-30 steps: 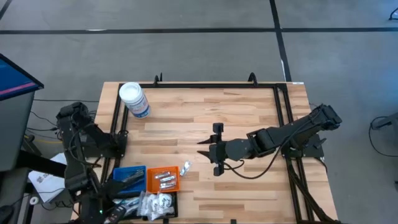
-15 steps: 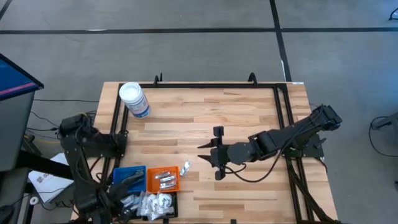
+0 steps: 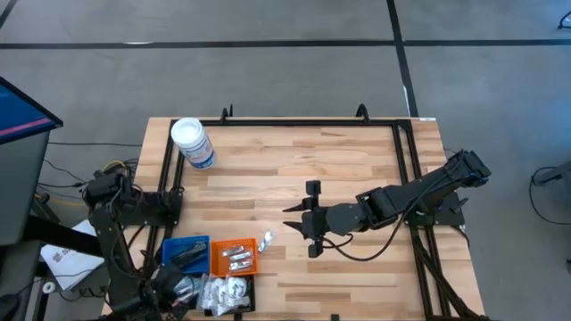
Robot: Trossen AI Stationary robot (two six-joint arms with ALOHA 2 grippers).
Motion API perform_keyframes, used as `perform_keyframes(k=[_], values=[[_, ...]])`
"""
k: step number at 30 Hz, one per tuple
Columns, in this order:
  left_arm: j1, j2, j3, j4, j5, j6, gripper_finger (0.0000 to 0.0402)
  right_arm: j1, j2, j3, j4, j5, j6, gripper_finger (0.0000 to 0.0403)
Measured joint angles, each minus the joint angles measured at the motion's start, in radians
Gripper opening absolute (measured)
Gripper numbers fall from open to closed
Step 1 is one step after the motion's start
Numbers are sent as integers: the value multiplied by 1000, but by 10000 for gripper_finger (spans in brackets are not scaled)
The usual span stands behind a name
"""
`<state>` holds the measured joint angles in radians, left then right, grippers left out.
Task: Pick & Place Travel size toiletries
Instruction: Put the blue toothbrush into the left black basket
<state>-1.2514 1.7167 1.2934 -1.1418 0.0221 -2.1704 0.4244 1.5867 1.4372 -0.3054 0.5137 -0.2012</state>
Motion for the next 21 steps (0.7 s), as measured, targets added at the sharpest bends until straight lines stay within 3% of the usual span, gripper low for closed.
perform_keyframes(k=[9, 13, 17, 21], values=[[4, 7, 0, -16, 38, 33, 159, -2, 0, 0, 0, 0, 0, 127], [6, 7, 0, -20, 37, 39, 187, -2, 0, 0, 0, 0, 0, 129], [10, 7, -1, -21, 66, 43, 156, -8, 1, 0, 0, 0, 0, 129], [6, 7, -1, -9, 115, 43, 52, -8, 1, 0, -1, 0, 8, 127]])
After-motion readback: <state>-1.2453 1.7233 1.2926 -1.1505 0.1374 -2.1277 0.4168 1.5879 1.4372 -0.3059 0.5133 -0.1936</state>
